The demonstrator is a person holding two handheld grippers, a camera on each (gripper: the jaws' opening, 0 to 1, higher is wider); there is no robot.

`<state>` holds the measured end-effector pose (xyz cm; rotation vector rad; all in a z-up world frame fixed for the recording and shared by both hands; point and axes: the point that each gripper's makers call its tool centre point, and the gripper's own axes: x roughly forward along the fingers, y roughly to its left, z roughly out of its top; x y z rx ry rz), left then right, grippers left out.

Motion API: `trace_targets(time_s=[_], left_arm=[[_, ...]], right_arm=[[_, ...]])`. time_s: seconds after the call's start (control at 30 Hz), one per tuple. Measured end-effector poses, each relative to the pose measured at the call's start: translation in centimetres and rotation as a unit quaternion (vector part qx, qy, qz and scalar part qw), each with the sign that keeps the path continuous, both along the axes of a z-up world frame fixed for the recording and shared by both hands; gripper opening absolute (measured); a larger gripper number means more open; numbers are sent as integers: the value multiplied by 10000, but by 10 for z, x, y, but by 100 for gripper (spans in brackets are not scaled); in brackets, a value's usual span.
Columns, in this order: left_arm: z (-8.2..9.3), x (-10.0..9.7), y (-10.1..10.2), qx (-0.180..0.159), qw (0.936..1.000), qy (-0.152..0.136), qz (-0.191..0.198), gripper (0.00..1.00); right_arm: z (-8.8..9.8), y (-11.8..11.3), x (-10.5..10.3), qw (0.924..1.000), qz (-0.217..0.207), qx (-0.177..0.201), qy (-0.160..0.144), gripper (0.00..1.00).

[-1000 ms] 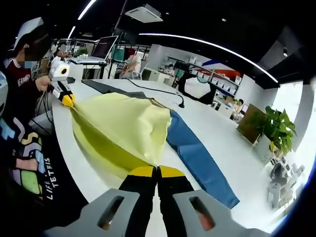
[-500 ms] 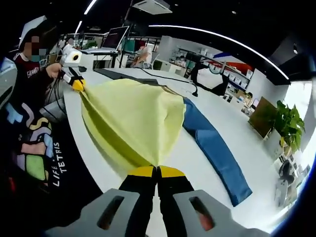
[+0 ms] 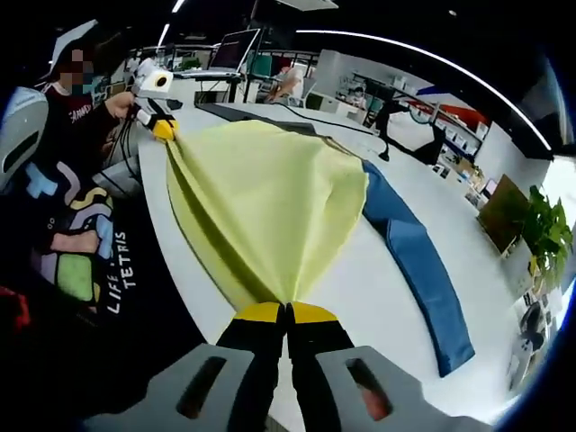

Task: Fold the garment on the visible template until the final outline fits inside the template.

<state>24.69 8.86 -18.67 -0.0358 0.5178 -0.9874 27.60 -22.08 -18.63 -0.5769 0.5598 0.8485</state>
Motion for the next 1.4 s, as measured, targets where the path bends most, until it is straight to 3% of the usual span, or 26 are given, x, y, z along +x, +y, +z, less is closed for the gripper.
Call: trace_targets(time_s=[0.37, 0.97, 1.4], left_arm=[[0, -4, 5, 3, 10000, 36, -39, 3], [4, -18, 7, -55, 9999, 157, 45, 5], [3, -28, 10, 207, 9997, 98, -28, 6]], right_arm=[[-2, 3, -10, 9992, 210, 203, 286, 0], [-2, 2, -20, 9987, 363, 171, 303, 0], [0, -3, -28, 9980, 336, 339, 410, 0]])
